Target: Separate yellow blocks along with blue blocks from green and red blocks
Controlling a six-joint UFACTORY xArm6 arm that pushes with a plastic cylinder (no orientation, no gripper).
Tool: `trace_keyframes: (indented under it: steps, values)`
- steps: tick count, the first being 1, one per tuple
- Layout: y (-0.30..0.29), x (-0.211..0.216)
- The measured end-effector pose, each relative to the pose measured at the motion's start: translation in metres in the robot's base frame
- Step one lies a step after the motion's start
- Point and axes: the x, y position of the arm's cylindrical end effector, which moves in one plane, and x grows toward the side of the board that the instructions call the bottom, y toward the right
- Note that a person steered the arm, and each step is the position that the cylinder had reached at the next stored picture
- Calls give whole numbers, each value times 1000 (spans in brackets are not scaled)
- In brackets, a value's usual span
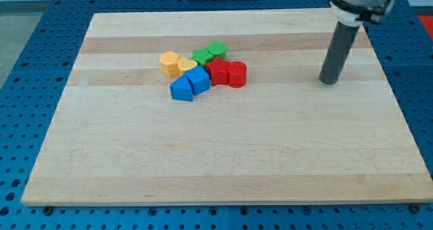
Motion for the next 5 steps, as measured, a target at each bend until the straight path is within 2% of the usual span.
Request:
trace_keyframes:
  steps: [1, 3, 5]
  values:
    - [-19, 43]
    - [-136, 98]
    - [-287, 99]
